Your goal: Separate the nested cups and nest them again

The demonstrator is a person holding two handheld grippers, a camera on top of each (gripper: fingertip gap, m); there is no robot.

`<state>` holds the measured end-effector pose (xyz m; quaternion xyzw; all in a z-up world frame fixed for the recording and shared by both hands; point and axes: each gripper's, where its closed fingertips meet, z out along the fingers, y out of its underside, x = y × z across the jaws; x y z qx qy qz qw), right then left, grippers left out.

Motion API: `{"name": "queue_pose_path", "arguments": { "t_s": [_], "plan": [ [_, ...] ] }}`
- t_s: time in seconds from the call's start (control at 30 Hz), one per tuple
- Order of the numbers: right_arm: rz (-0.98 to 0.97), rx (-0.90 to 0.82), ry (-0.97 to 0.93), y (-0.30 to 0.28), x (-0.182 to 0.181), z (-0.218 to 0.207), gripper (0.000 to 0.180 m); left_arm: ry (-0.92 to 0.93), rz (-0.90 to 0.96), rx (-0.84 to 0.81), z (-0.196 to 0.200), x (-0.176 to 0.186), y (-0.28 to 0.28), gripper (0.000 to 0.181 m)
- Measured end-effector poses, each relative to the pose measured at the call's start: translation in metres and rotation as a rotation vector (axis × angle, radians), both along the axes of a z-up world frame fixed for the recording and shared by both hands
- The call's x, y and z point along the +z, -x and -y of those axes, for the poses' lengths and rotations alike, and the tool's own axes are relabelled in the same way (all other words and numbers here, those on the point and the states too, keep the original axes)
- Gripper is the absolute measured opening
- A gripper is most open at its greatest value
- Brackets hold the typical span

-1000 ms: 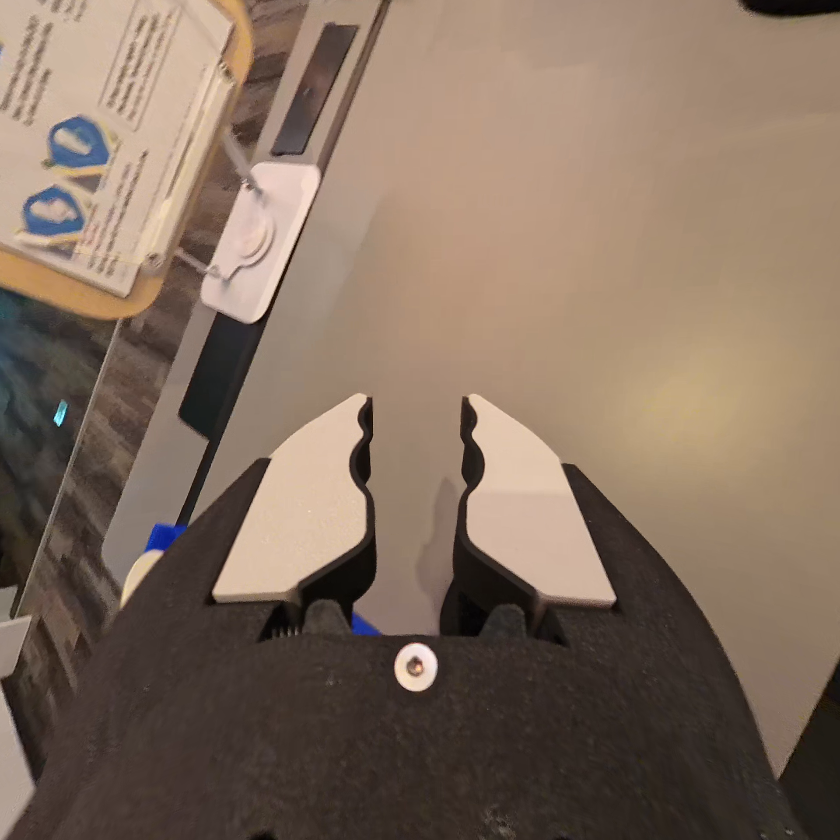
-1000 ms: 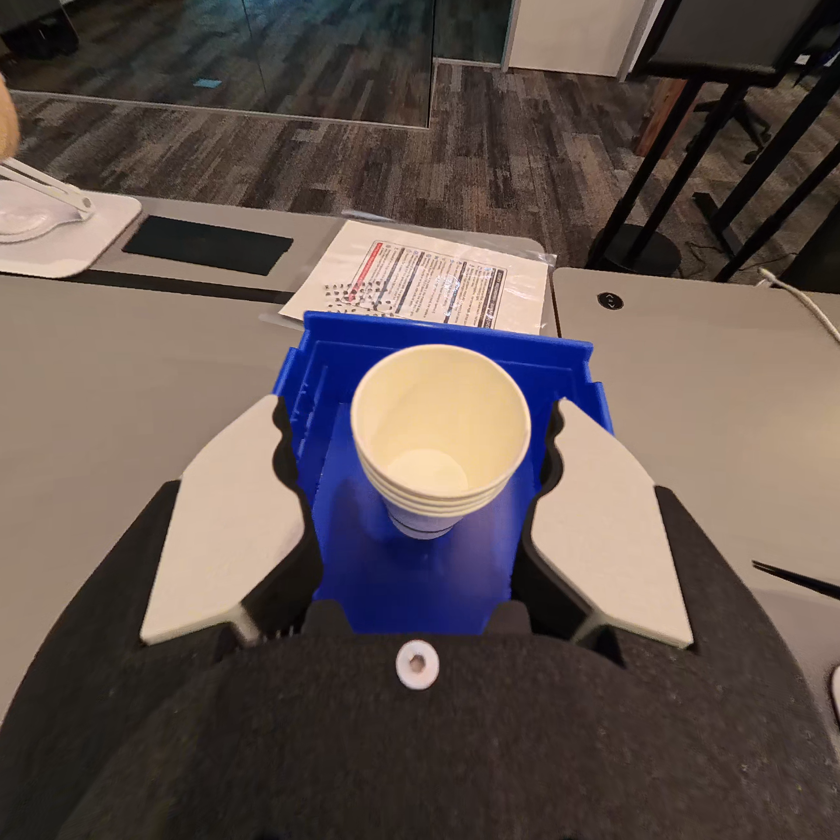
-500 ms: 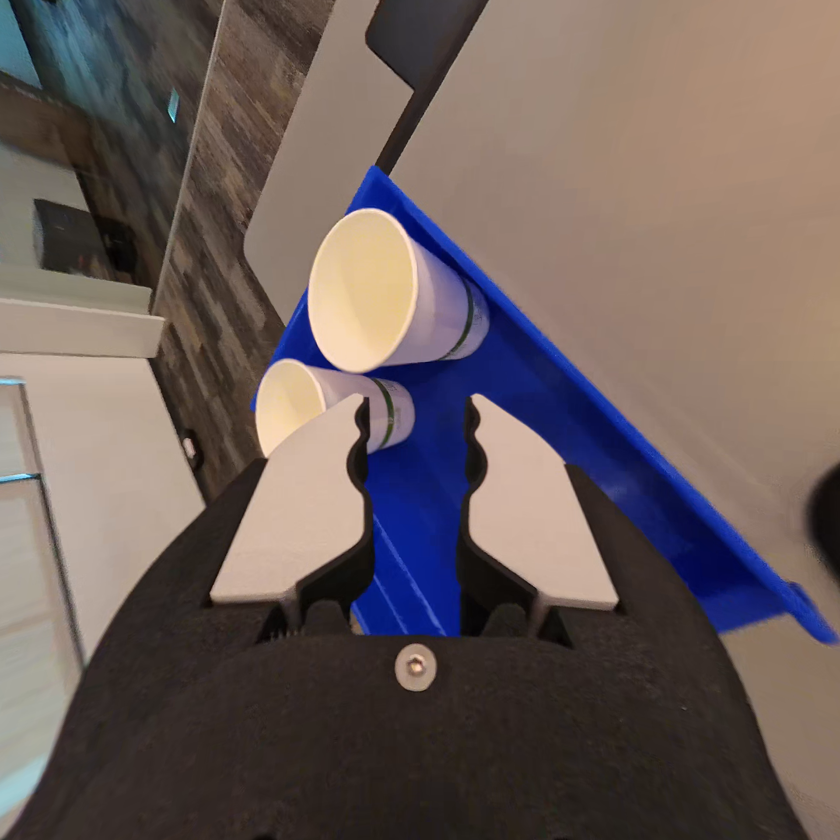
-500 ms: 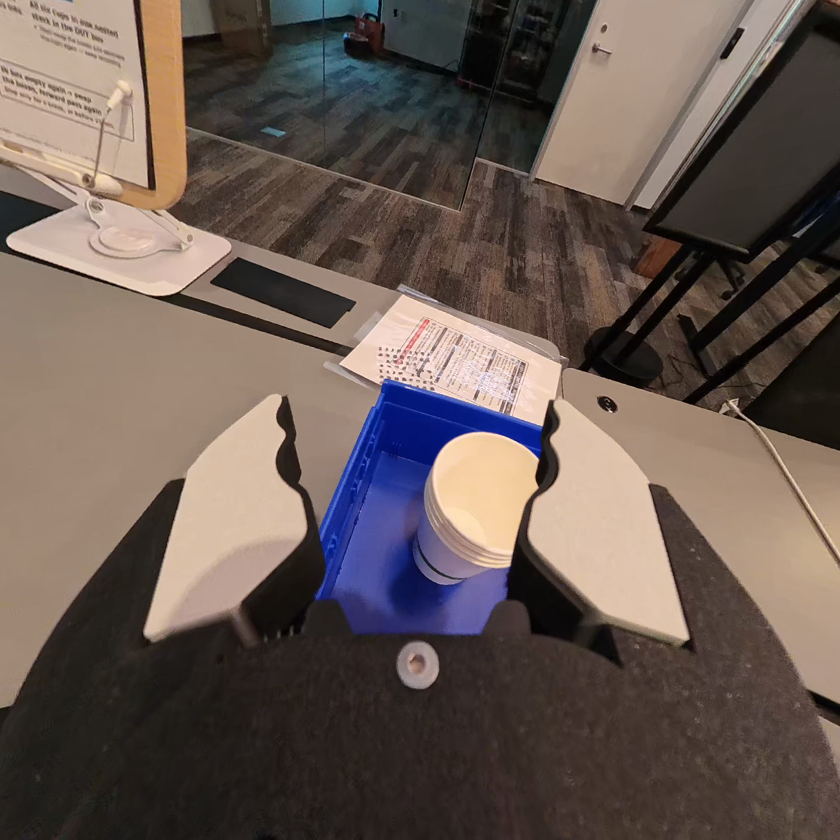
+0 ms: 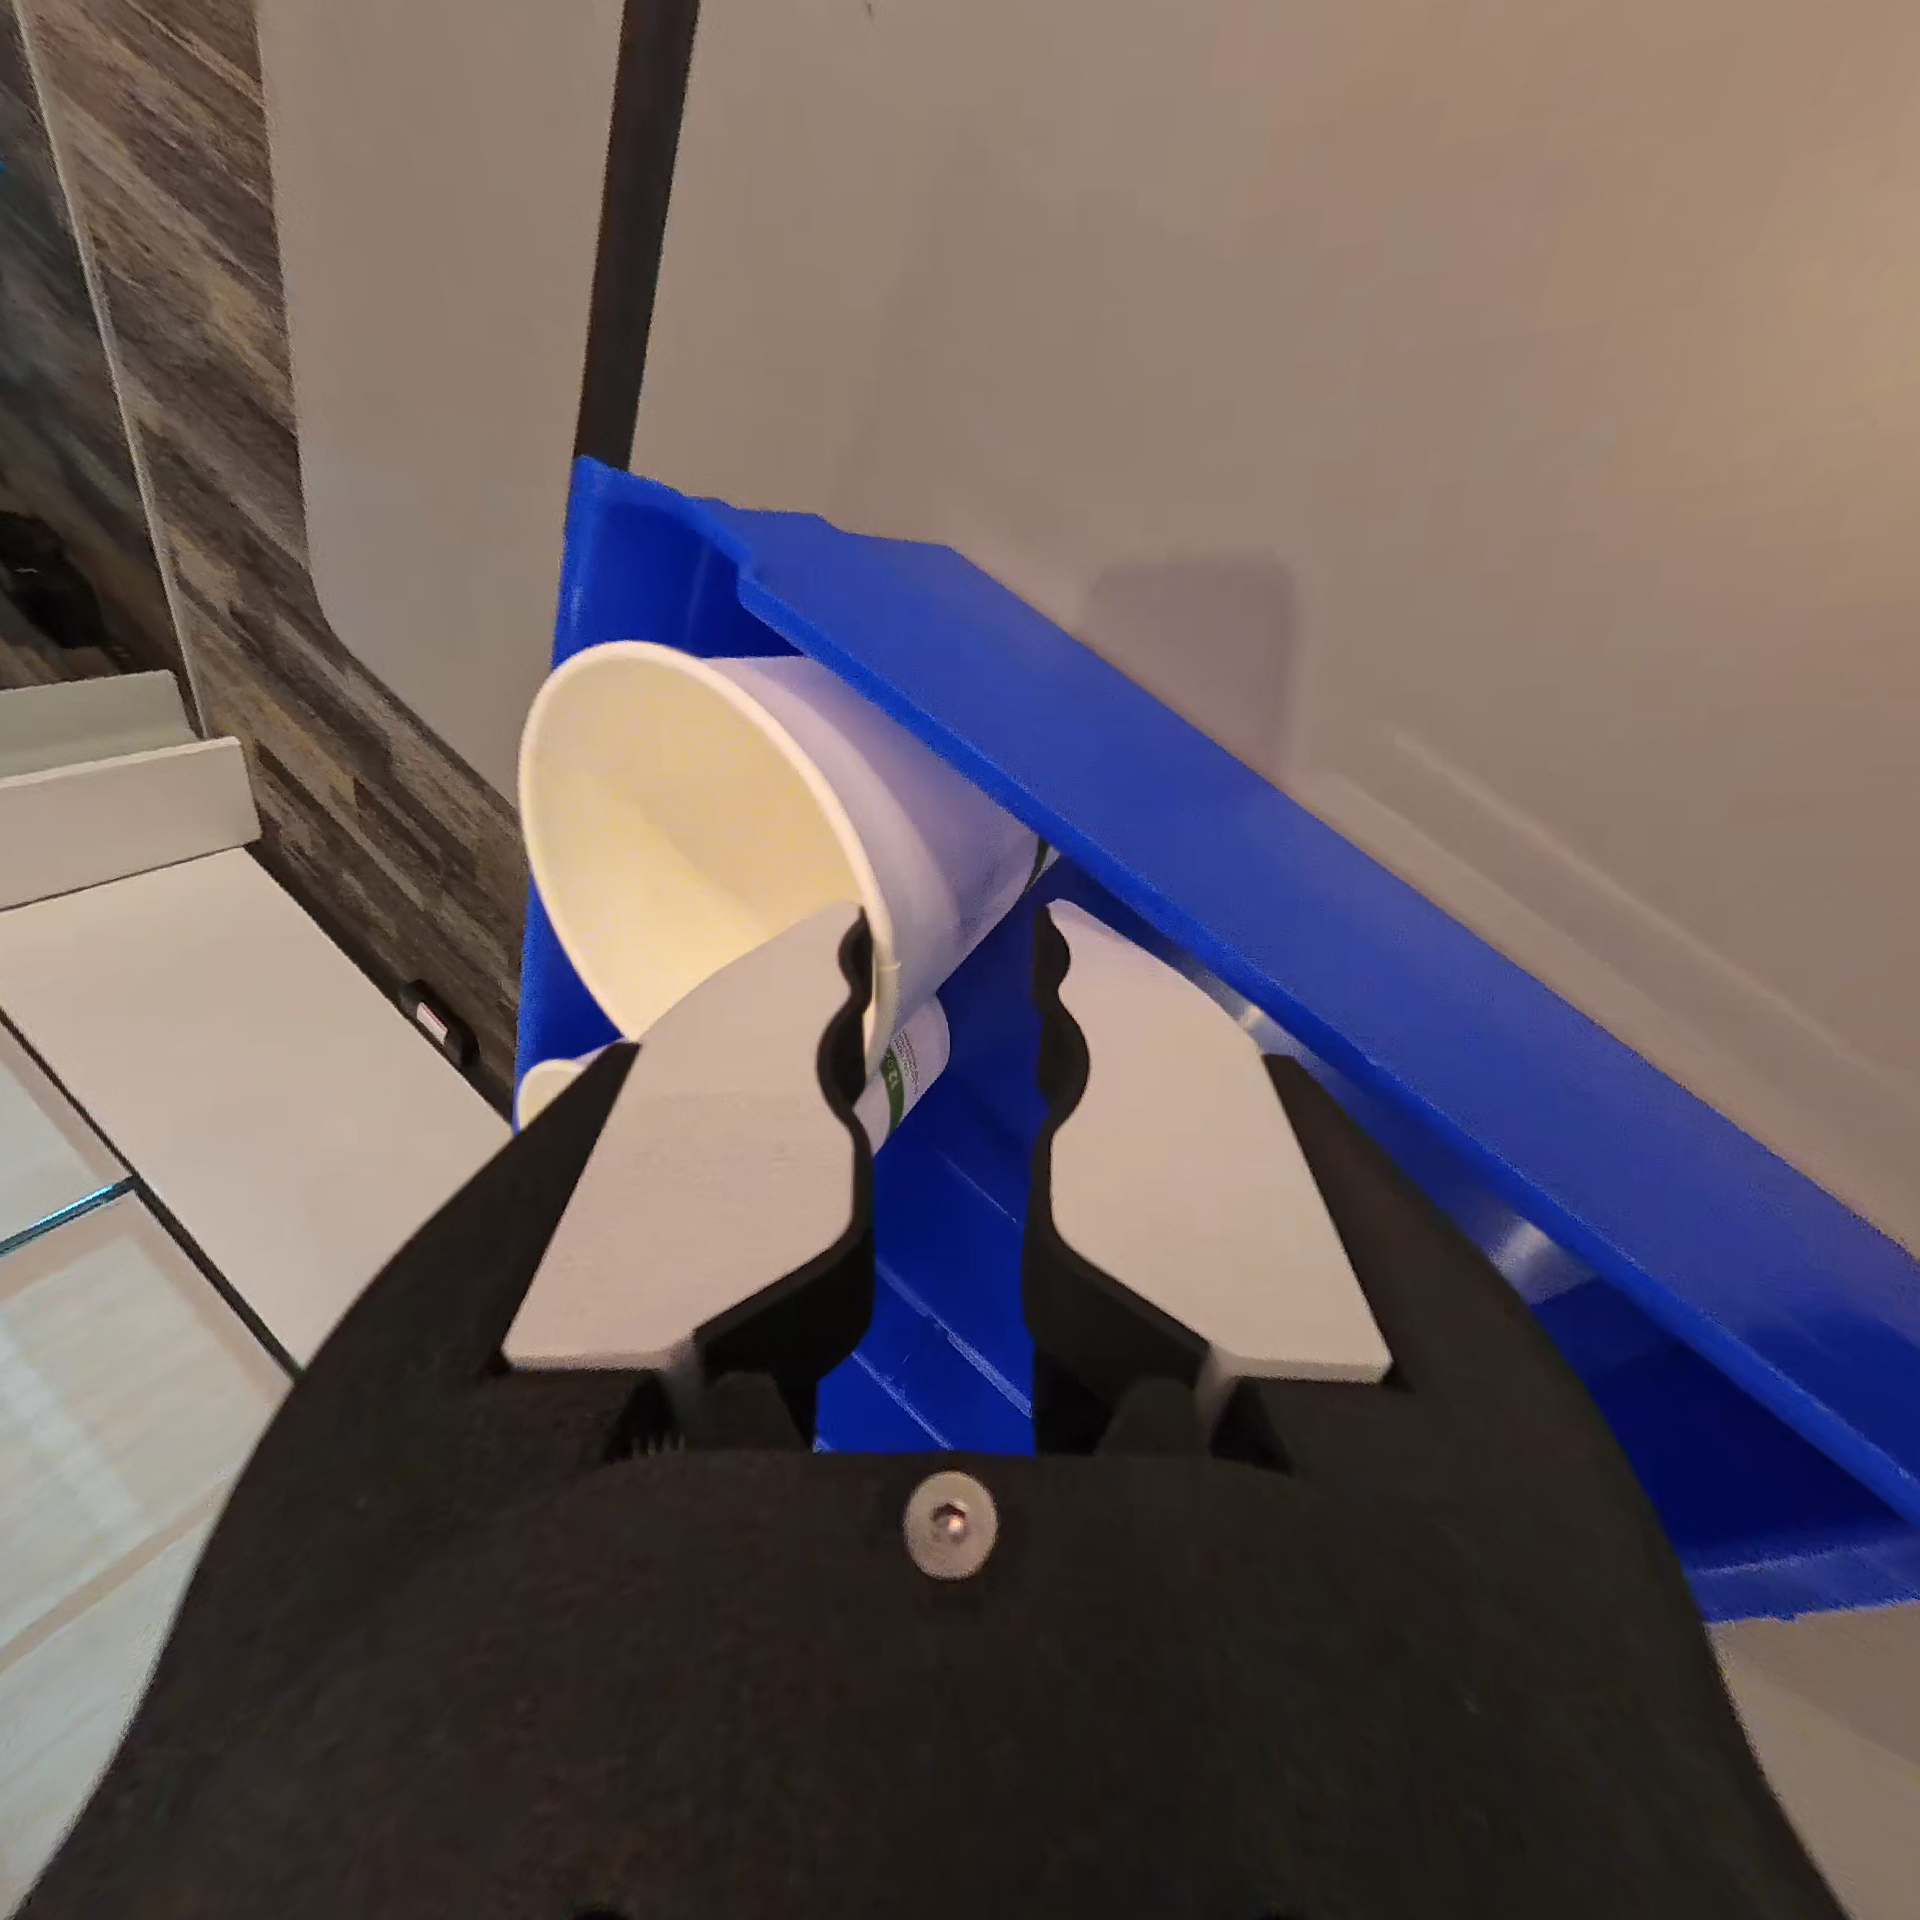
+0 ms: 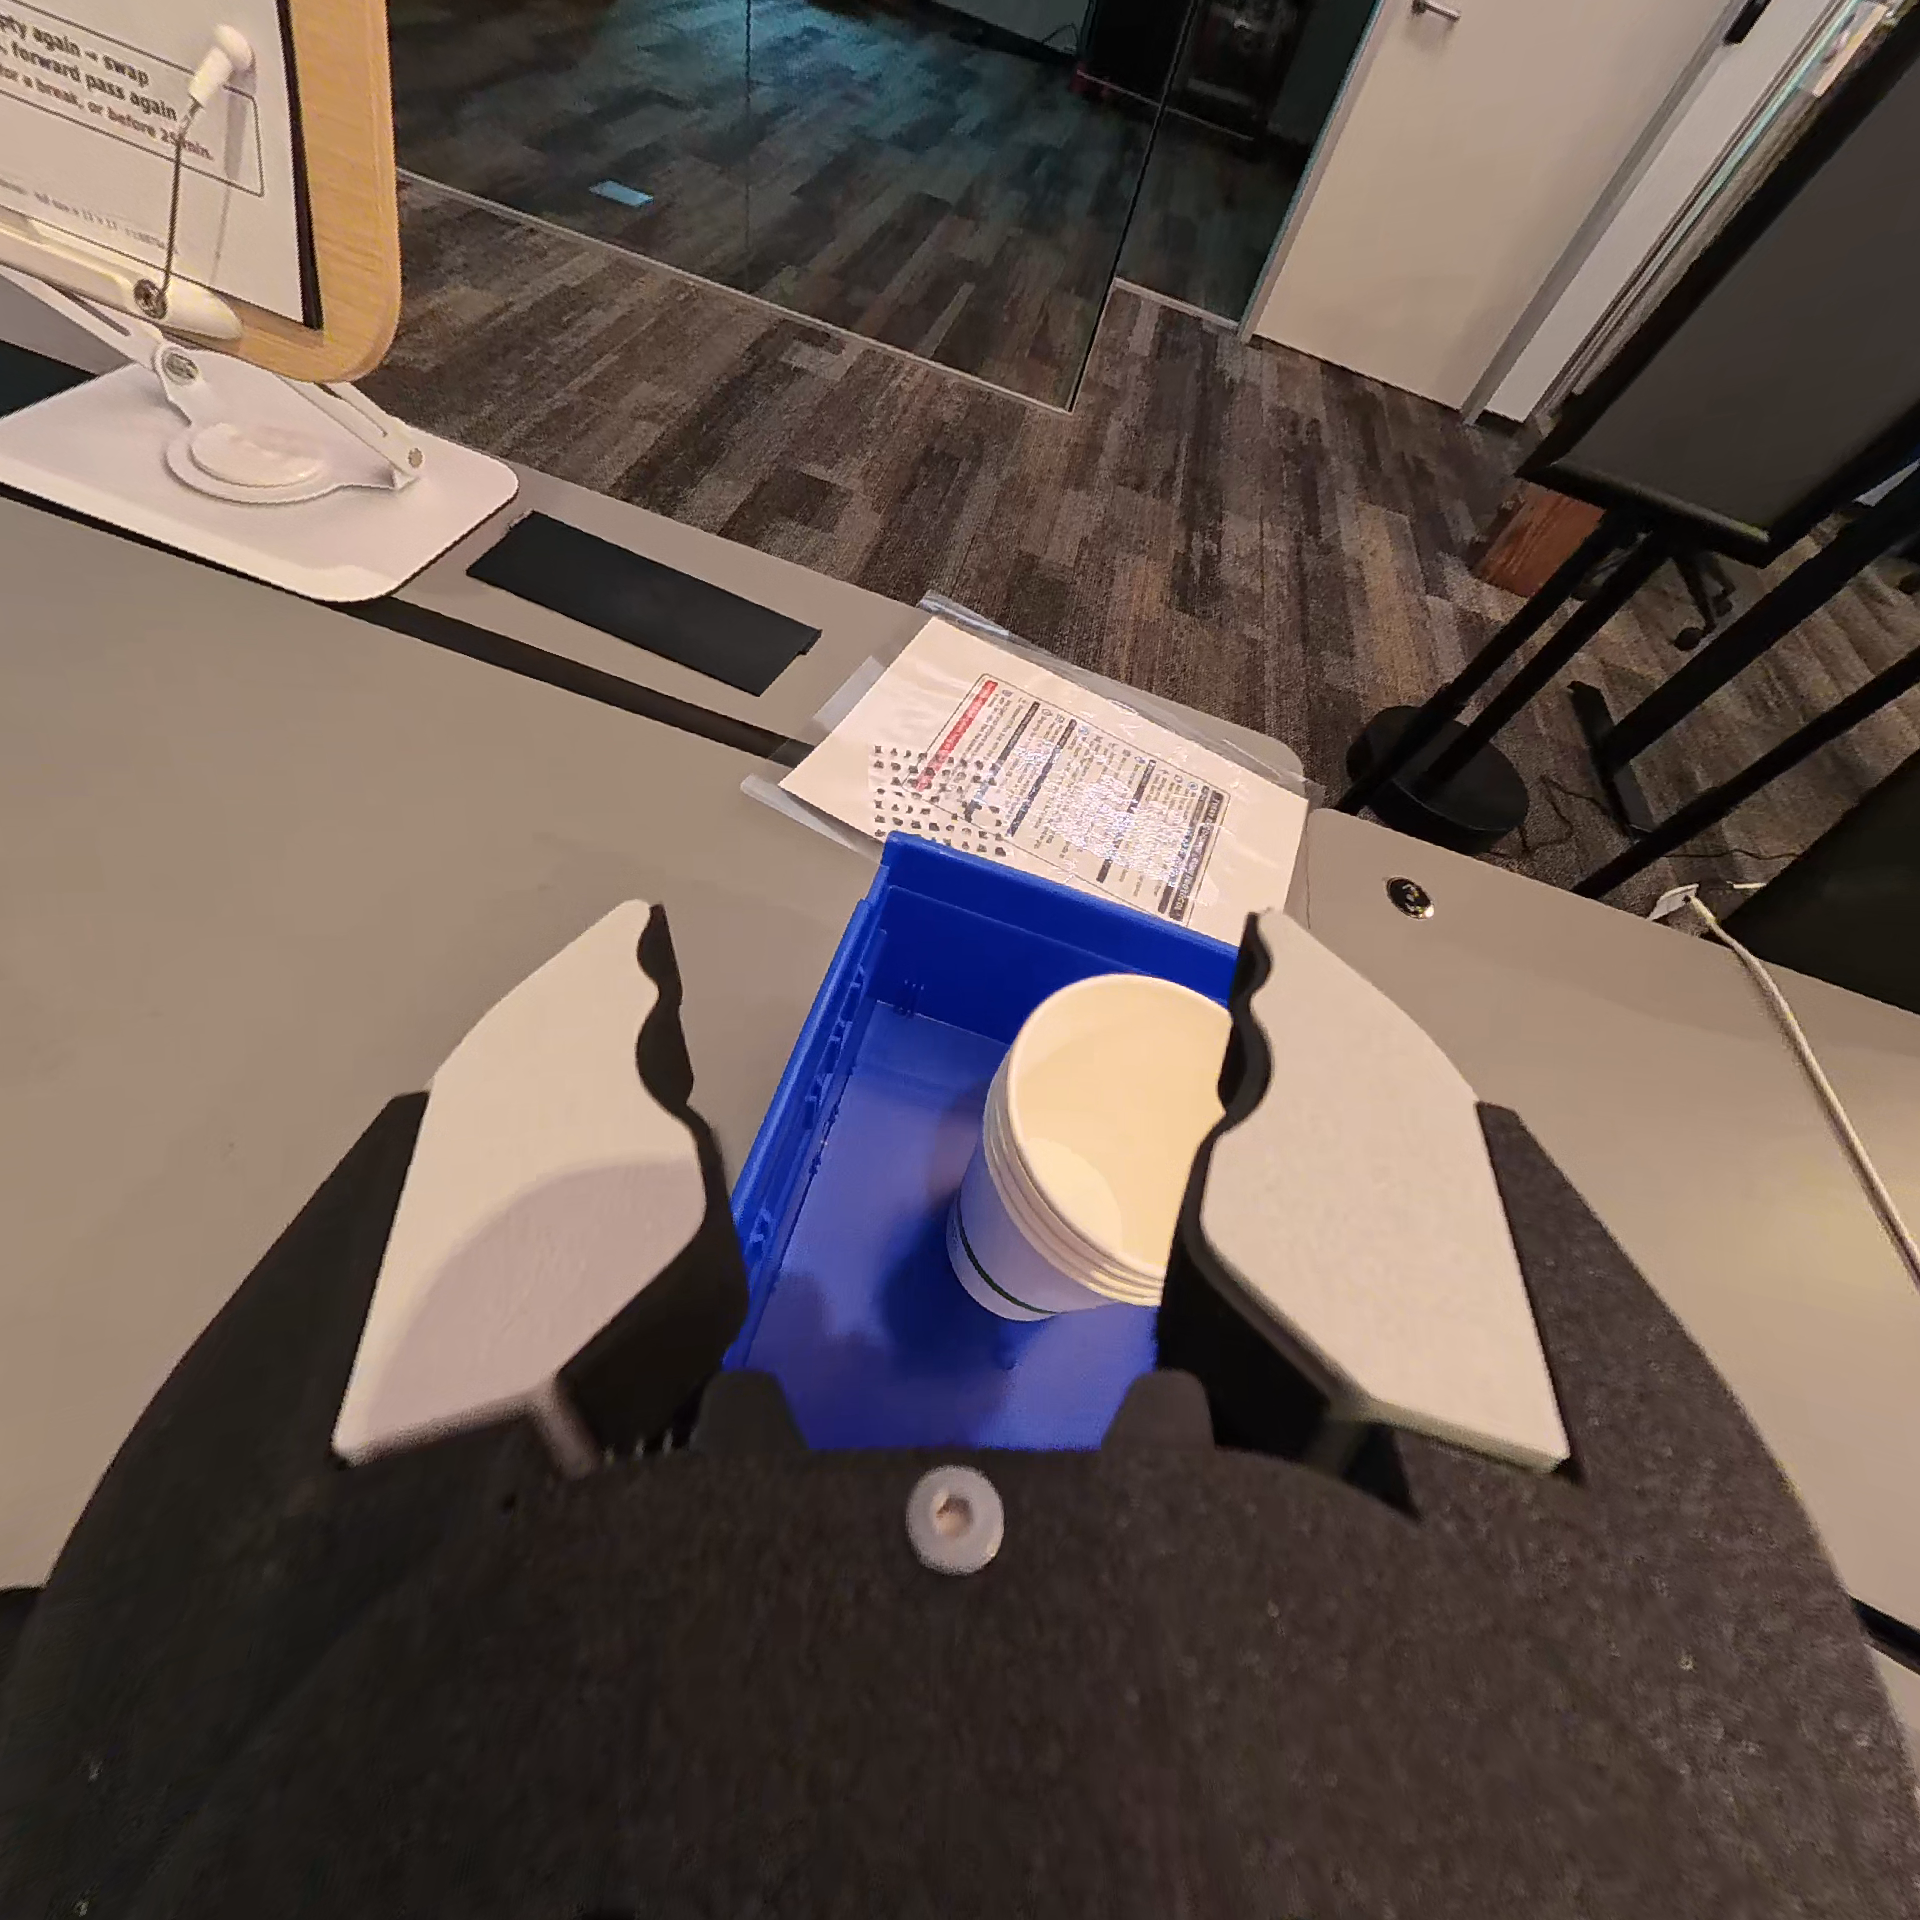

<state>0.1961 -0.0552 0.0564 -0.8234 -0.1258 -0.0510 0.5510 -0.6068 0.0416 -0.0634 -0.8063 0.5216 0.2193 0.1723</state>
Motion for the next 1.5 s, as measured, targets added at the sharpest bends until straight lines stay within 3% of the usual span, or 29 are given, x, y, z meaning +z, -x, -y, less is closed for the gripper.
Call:
{"name": "queue_pose_path", "arguments": {
  "t_s": [0.2,0.43,0.6,0.83,0.97,1.13,1.33,1.5],
  "plan": [
    [0.025,0.023,0.037,0.005,-0.009,-0.005,0.1,0.05,0.013,0.014,0.003,-0.012,-0.002,0.003],
    [0.025,0.032,0.051,0.006,-0.012,-0.005,0.099,0.085,0.018,0.029,0.024,-0.007,0.001,0.001],
    [0.017,0.034,0.011,0.006,-0.002,-0.001,0.096,0.031,0.034,0.002,0.04,0.025,-0.004,0.0],
    [-0.001,0.135,-0.097,0.043,0.032,0.004,0.094,-0.089,0.019,-0.13,0.07,0.102,-0.047,0.0],
    [-0.003,0.359,-0.136,0.112,0.049,0.004,0.094,-0.095,0.093,-0.298,0.099,0.128,-0.12,0.0],
    [-0.027,0.778,-0.158,0.238,0.06,0.022,0.095,-0.038,0.211,-0.576,0.151,0.136,-0.229,0.0],
    [0.019,1.212,-0.094,0.37,0.038,0.075,0.094,0.047,0.228,-0.808,0.203,0.125,-0.313,0.0],
    [0.026,1.387,-0.026,0.426,0.013,0.106,0.096,0.072,0.197,-0.912,0.226,0.117,-0.348,0.0]
  ]
}}
